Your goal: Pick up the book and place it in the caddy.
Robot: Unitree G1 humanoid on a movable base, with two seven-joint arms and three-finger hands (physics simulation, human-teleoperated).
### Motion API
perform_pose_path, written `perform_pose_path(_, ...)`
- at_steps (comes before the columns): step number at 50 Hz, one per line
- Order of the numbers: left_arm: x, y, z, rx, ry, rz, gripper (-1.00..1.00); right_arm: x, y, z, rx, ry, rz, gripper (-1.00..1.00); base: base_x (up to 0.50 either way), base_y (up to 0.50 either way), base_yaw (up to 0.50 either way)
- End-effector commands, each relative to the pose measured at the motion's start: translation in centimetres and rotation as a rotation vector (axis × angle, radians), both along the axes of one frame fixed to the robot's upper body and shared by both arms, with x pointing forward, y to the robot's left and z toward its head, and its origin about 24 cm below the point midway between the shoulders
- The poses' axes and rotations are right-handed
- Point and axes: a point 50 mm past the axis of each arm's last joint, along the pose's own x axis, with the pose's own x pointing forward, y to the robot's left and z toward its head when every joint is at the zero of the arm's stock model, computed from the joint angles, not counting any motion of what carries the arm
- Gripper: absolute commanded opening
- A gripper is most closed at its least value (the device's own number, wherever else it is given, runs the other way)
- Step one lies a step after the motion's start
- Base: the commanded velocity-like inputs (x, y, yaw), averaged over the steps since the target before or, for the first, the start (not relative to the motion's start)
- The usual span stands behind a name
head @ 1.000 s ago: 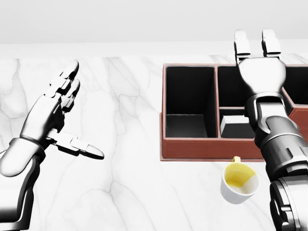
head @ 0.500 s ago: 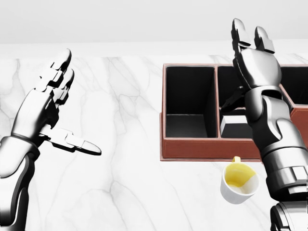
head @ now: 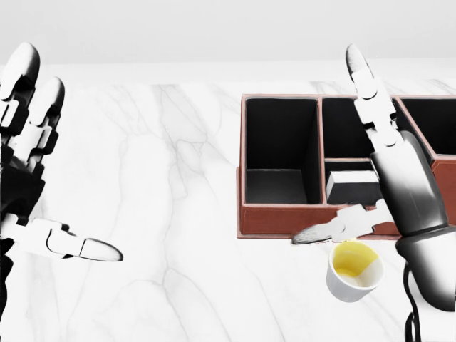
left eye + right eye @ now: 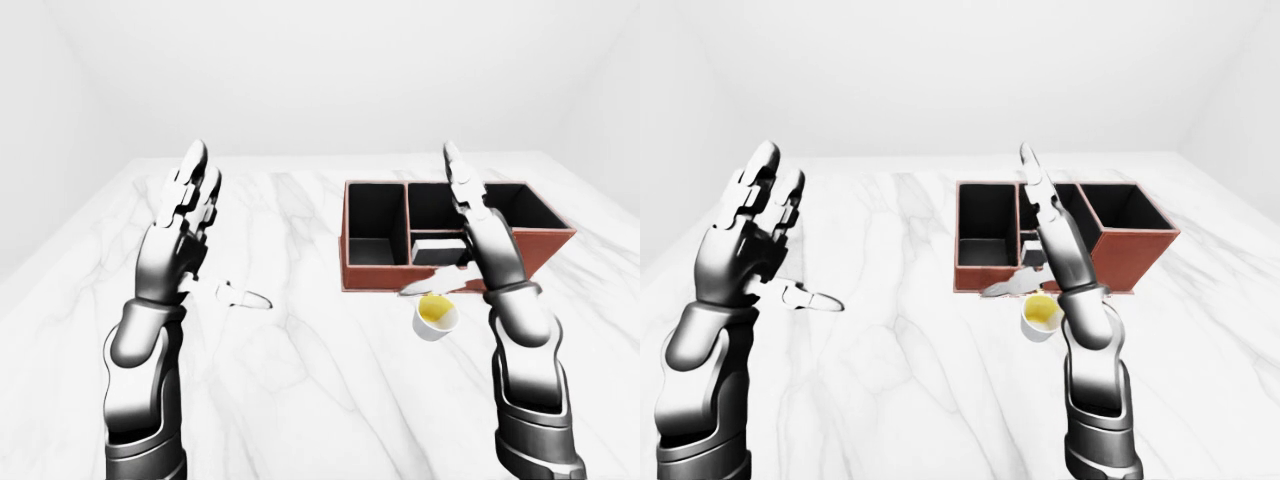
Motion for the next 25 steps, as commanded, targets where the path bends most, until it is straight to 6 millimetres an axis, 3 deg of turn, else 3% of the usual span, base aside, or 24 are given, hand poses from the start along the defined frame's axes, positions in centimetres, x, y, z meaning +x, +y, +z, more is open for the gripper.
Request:
perform_pose_path(1,-5.0,0.3,0.6,-0.027,-0.079,0.009,1.00,-9.1,-0.4,2.7,0.119,-0.194,0.060,1.00,0.00,0.00,0.00)
perform_pose_path(9,-9.0,0.5,0.9,-0.003,-0.107,0.002,1.00,-13.7,-1.1,3.8,0.160,-0.293,0.056,1.00,0.00,0.00,0.00)
perform_pose_path(17,-12.1,1.3,0.3,-0.017,-0.078,0.012,1.00,-15.8,-2.5,1.4,0.295,-0.142,0.008,1.00,0.00,0.00,0.00)
perform_pose_path(22,-14.6,2.3,0.8,-0.054,-0.120,0.019,1.00,-17.2,-2.6,-0.1,0.400,-0.038,0.044,1.00,0.00,0.00,0.00)
perform_pose_path(25,-15.3,2.7,0.1,-0.094,-0.083,0.067,1.00,-17.9,-2.6,-0.6,0.454,-0.010,0.073,1.00,0.00,0.00,0.00)
